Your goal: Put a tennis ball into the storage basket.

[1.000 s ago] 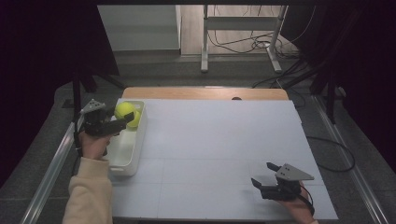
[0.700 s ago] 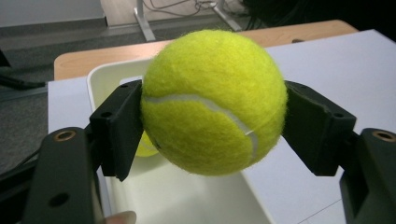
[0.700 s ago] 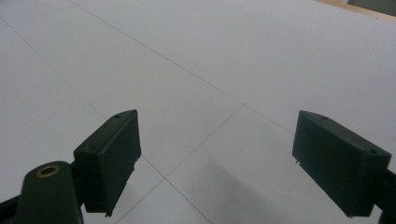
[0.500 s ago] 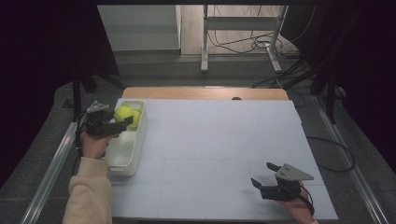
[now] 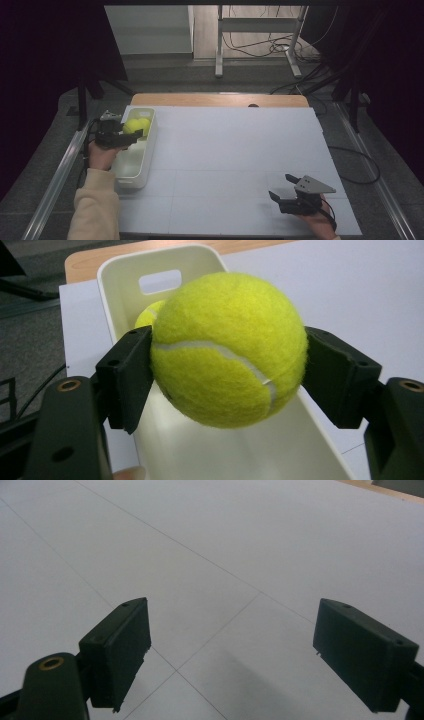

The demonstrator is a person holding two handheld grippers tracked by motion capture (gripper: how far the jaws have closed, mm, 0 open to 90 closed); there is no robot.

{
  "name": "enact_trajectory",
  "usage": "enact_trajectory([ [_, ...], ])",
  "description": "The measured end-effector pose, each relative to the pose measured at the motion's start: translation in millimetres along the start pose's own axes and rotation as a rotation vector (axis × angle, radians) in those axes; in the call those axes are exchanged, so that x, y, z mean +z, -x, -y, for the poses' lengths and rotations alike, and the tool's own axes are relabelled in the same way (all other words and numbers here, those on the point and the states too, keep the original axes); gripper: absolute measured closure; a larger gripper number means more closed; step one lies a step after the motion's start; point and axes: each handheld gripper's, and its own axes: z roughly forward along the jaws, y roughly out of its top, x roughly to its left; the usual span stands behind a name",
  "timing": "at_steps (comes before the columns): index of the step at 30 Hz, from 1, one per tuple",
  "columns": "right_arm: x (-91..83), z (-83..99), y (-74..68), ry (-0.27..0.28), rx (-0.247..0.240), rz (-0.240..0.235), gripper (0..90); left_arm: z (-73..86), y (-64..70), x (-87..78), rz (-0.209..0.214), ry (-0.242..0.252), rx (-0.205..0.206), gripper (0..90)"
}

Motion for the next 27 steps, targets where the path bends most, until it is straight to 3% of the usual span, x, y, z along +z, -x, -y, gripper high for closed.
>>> enact_trajectory([
  [21, 0.0, 0.0, 0.0, 0.0, -0.001, 0.0, 15.8, 1.5, -1.0, 3.9, -0.008, -0.028, -0.002, 25.8],
  [24, -0.1, -0.1, 0.1, 0.001, 0.0, 0.0, 15.8, 1.2, -0.5, 2.8, -0.028, -0.002, -0.01, 23.6],
  [27, -0.2, 0.0, 0.1, 0.003, 0.003, -0.001, 15.8, -0.9, 0.7, -2.3, -0.028, 0.032, -0.022, 15.1],
])
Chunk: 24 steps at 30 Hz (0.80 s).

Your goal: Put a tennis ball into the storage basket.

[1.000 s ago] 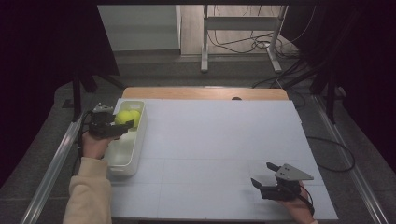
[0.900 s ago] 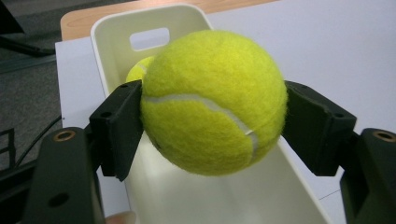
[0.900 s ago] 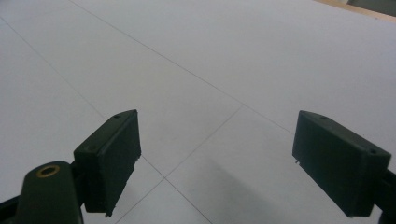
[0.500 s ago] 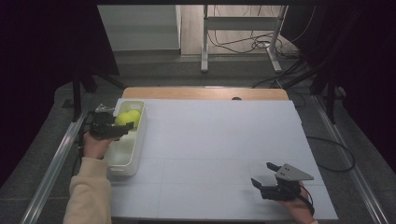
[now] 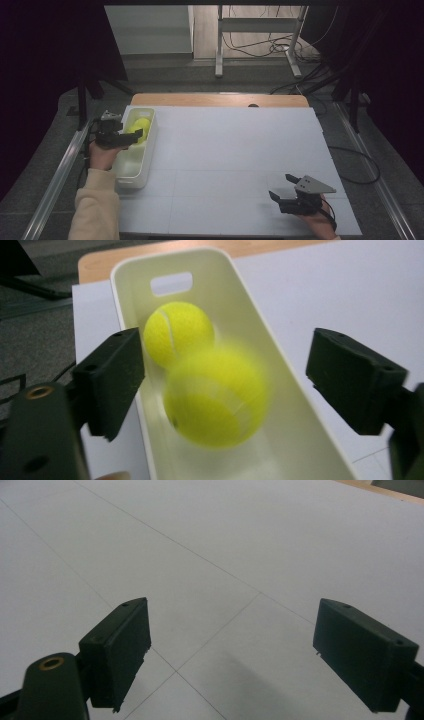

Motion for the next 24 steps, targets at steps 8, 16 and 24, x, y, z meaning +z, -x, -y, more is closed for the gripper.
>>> enact_trajectory([
  [8, -0.2, -0.1, 0.1, 0.0, 0.001, 0.001, 15.8, -0.9, 2.9, -3.2, 0.057, 0.035, 0.015, 11.9],
  [16, 1.0, -0.6, 1.2, -0.003, 0.007, 0.003, 15.8, -1.4, 9.4, -11.7, 0.105, 0.076, 0.03, 11.8],
  [24, 4.4, -1.5, 1.7, 0.01, 0.019, -0.019, 15.8, -0.2, 17.3, -19.6, 0.147, 0.117, 0.049, 11.8],
])
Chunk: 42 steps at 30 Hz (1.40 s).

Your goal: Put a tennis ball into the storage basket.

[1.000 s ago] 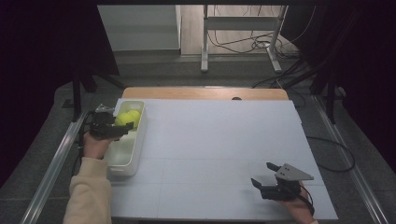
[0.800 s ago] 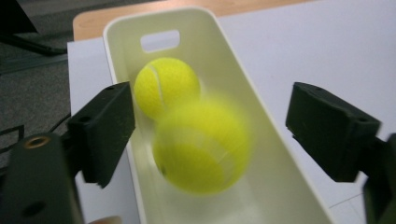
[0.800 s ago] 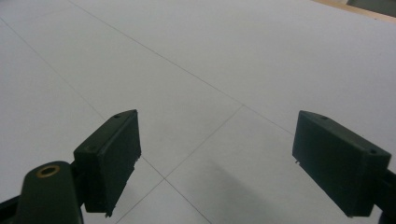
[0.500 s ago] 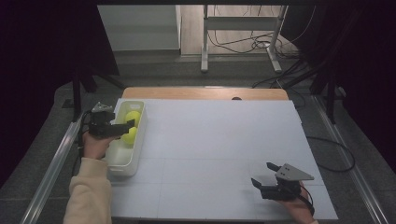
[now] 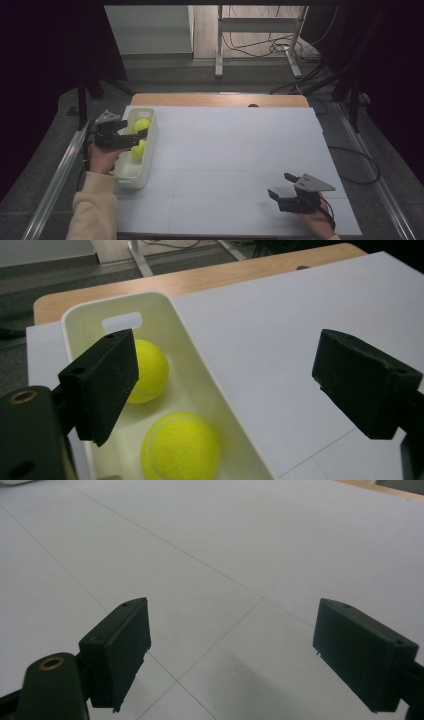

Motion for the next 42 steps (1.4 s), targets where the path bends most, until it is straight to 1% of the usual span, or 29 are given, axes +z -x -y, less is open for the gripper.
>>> enact_trajectory([
  [3, -0.4, -0.8, -1.0, 0.004, -0.011, -0.006, 15.9, -0.9, 3.5, -3.6, 0.02, 0.016, -0.002, 11.8],
  [5, -0.2, -1.4, -1.2, 0.007, -0.014, -0.01, 16.0, -1.2, 6.4, -6.4, 0.044, 0.033, -0.009, 12.2],
  [7, 0.5, -1.3, -1.5, 0.005, -0.012, -0.011, 16.0, -0.6, 10.0, -8.9, 0.065, 0.049, -0.003, 12.5],
  [8, 0.5, -1.3, -1.5, 0.005, -0.012, -0.011, 16.0, -0.6, 10.0, -8.9, 0.065, 0.049, -0.003, 12.4],
  [10, 0.4, -1.4, -2.5, 0.003, -0.014, -0.011, 16.0, 1.6, 15.3, -12.1, 0.081, 0.06, 0.011, 12.3],
  [11, 0.4, -1.4, -2.5, 0.003, -0.014, -0.011, 16.0, 1.6, 15.3, -12.1, 0.081, 0.06, 0.011, 12.3],
  [12, 0.0, -1.3, -2.7, -0.001, -0.016, -0.008, 16.0, 3.7, 17.9, -13.7, 0.098, 0.067, 0.015, 12.3],
  [14, -0.5, -1.0, -3.1, -0.004, -0.016, -0.003, 16.0, 5.2, 19.1, -14.4, 0.106, 0.07, 0.017, 12.3],
  [18, 0.0, -1.2, -3.0, -0.005, -0.015, -0.001, 16.0, 14.3, 25.6, -15.5, 0.133, 0.083, 0.047, 12.1],
  [24, 0.3, -1.6, -5.0, -0.012, -0.016, -0.005, 16.0, 19.1, 32.0, -18.5, 0.152, 0.089, 0.053, 11.8],
  [26, 0.1, -1.6, -4.7, -0.007, -0.014, -0.006, 16.1, 21.2, 35.9, -19.1, 0.169, 0.083, 0.057, 11.6],
  [32, 0.8, -1.3, -4.1, -0.013, -0.017, -0.003, 16.0, 29.6, 48.2, -17.5, 0.189, 0.079, 0.079, 11.6],
  [35, 0.4, -1.3, -4.3, -0.013, -0.019, -0.006, 16.1, 33.5, 53.5, -16.1, 0.21, 0.07, 0.073, 11.6],
  [37, 0.1, -1.2, -4.1, -0.009, -0.018, -0.009, 16.1, 35.4, 58.4, -16.3, 0.218, 0.067, 0.086, 11.6],
  [41, 0.1, -1.2, -4.2, -0.01, -0.02, -0.011, 16.1, 37.2, 65.8, -18.7, 0.231, 0.082, 0.1, 11.7],
  [42, 0.1, -1.1, -4.4, -0.011, -0.02, -0.011, 16.1, 37.9, 69.4, -19.8, 0.24, 0.092, 0.106, 11.8],
])
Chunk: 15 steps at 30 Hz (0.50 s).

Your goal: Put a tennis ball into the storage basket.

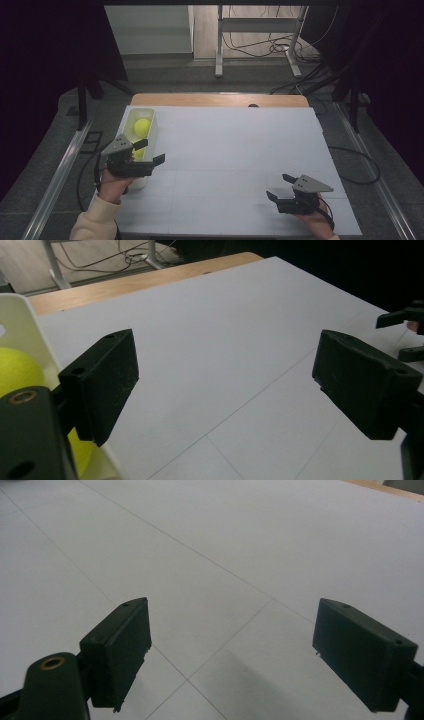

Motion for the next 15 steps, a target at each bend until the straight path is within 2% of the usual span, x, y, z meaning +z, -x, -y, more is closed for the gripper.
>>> enact_trajectory([
  [3, -0.3, 0.0, -0.7, -0.001, 0.0, -0.001, 16.1, 2.0, 7.7, 1.2, 0.021, 0.016, 0.015, 11.9],
  [15, -1.4, -0.1, -3.9, 0.002, -0.007, -0.011, 16.1, 19.8, 28.5, 10.0, 0.083, 0.017, 0.058, 11.8],
])
